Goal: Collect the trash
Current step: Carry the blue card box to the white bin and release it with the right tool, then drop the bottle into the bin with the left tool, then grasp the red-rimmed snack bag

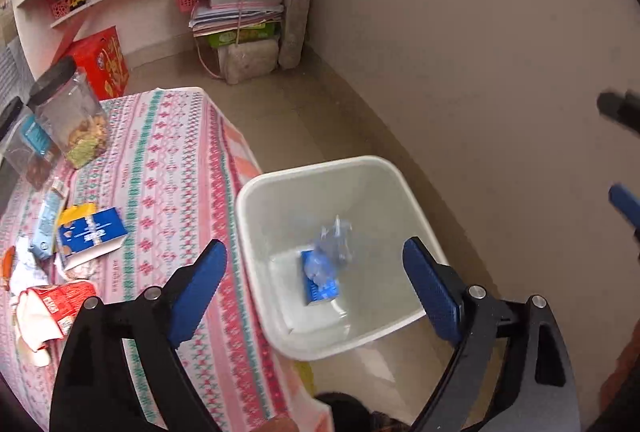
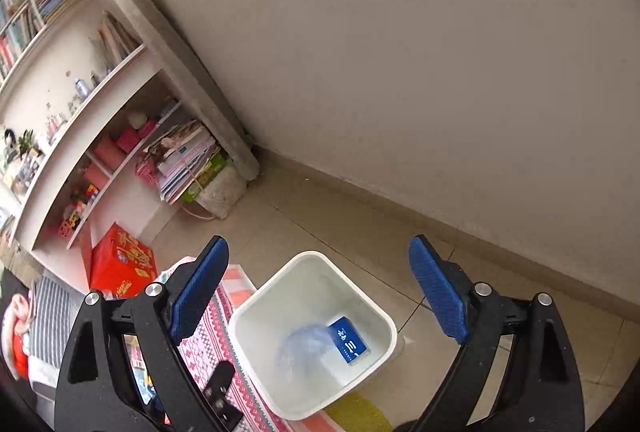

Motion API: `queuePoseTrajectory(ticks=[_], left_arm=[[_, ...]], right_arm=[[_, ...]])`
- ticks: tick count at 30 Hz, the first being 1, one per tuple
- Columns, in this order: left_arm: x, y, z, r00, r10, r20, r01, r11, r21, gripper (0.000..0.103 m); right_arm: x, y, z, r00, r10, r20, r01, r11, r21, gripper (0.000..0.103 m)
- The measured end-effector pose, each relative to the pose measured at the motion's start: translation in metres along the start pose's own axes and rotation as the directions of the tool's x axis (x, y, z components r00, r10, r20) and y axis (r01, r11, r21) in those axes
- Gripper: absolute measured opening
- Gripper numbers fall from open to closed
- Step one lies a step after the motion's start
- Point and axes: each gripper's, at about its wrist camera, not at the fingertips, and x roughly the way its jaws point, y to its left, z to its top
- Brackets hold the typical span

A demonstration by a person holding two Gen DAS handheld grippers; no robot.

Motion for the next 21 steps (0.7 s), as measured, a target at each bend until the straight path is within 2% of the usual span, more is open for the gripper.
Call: queuePoseTrajectory(ticks=[5, 8, 12, 14, 17, 18, 21], left_arm=[[-0.01, 0.02, -0.027, 0.994, 0.11, 0.003, -0.11, 0.993, 0.04, 0.087], [-0.019, 0.041, -0.044, 0.984, 0.18, 0.0, -0.18, 0.981, 0.076, 0.087], [-0.028, 0.07, -0.065, 0.96, 0.278, -0.014, -0.273, 0.951, 0.147, 0.089], [-0.029, 0.086, -0.075, 0.944, 0.33, -0.025, -0.32, 0.929, 0.188, 0.089], [-0.028, 0.112, -0.088, 0.904, 0.427, -0.025, -0.407, 0.876, 0.259, 0.089], [-0.026, 0.121, -0.091, 0.884, 0.466, -0.023, -0.441, 0.85, 0.288, 0.089], [-0.02, 0.144, -0.098, 0.843, 0.537, -0.027, -0.495, 0.796, 0.348, 0.091]], right_arm=[[0.007, 0.023, -0.003, 1.0, 0.016, -0.014, -0.017, 0.999, -0.043, 0.095], [0.014, 0.038, -0.009, 0.998, 0.025, -0.049, -0.029, 0.996, -0.082, 0.096], [0.02, 0.065, -0.022, 0.996, 0.025, -0.085, -0.039, 0.986, -0.163, 0.096], [0.021, 0.078, -0.029, 0.995, 0.024, -0.097, -0.043, 0.979, -0.199, 0.096], [0.024, 0.099, -0.041, 0.993, 0.024, -0.118, -0.053, 0.967, -0.251, 0.096], [0.026, 0.104, -0.044, 0.992, 0.026, -0.124, -0.058, 0.963, -0.262, 0.096], [0.033, 0.123, -0.054, 0.989, 0.032, -0.147, -0.074, 0.954, -0.291, 0.096]])
